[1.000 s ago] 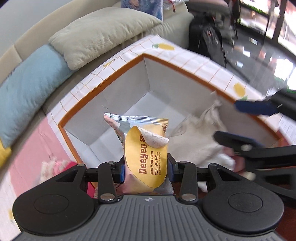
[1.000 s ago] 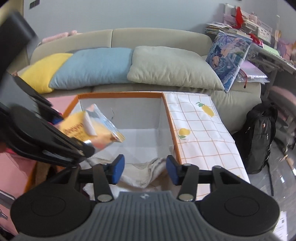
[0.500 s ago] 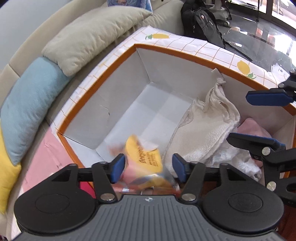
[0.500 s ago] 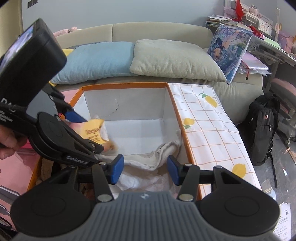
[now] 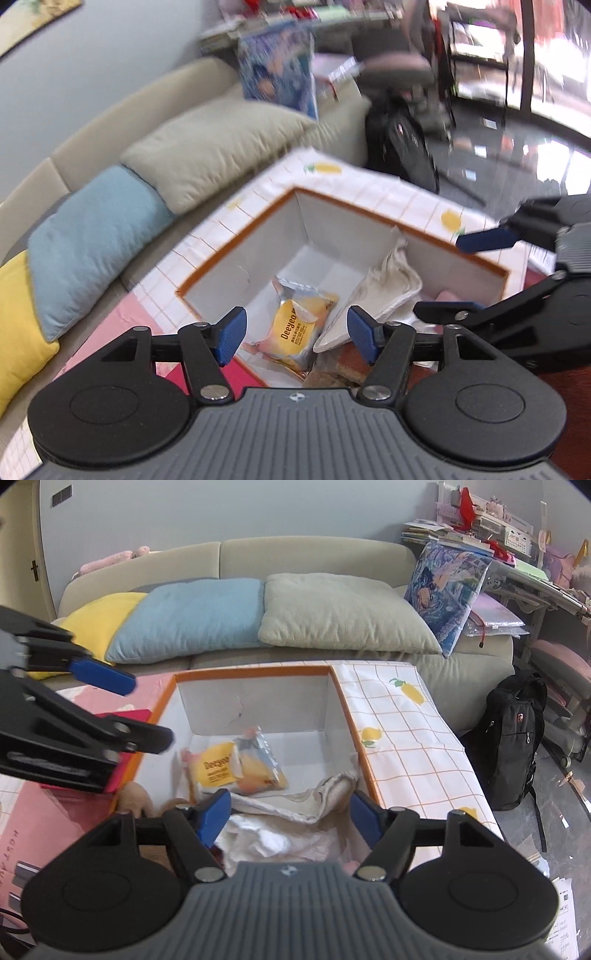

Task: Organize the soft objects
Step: 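Open both tools to drop the snack bag and bib into the box, then move both tools back over the table toward the orange crocheted fruit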

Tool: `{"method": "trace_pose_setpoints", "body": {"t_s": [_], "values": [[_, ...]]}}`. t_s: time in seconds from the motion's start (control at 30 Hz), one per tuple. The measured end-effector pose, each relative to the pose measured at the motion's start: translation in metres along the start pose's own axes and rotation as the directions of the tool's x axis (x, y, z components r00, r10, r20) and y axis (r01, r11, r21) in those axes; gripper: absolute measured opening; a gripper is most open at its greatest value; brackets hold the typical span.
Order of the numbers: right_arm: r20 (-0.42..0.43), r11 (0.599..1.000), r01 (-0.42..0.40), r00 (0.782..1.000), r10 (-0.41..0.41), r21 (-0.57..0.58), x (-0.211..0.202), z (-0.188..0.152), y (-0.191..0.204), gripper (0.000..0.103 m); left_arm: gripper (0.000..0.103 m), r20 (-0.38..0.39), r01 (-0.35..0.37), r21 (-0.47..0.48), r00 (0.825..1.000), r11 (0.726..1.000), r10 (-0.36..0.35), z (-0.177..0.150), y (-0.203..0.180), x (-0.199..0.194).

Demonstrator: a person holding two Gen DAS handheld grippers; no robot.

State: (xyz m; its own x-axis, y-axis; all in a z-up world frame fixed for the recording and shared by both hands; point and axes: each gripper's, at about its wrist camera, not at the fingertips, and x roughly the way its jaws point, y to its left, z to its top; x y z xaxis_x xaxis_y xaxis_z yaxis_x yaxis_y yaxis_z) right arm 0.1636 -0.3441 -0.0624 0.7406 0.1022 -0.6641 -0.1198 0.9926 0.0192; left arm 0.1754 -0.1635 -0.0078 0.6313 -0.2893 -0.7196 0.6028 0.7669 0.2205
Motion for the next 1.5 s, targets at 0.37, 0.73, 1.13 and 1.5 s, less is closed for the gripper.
{"method": "trace_pose_setpoints", "body": {"t_s": [0.37, 0.73, 1.13, 1.5], "values": [[0.001, 0.995, -0.078, 0.997, 0.078, 0.056, -0.034, -0.012, 0.057, 0.081, 0.074, 0.065, -0.024, -0.297, 0.997, 0.955, 0.046, -0.066, 0.034, -0.076], [-0.072, 0.983, -0.186, 0.980, 0.185, -0.009, -0.042, -0.032, 0.125, 0.082, 0.074, -0.017, -0.119, -0.542, 0.991, 0.832, 0.130, -0.147, 0.063, -0.096], [-0.132, 0.963, -0.236, 0.967, 0.219, -0.127, -0.020, -0.034, 0.179, 0.089, 0.073, -0.068, -0.162, -0.688, 0.985, 0.707, 0.160, -0.204, 0.097, -0.105], [-0.058, 0.940, -0.196, 0.981, 0.187, -0.279, -0.004, -0.022, 0.206, 0.088, 0.072, -0.091, -0.165, -0.699, 0.986, 0.696, 0.143, -0.219, 0.115, -0.092]]}}
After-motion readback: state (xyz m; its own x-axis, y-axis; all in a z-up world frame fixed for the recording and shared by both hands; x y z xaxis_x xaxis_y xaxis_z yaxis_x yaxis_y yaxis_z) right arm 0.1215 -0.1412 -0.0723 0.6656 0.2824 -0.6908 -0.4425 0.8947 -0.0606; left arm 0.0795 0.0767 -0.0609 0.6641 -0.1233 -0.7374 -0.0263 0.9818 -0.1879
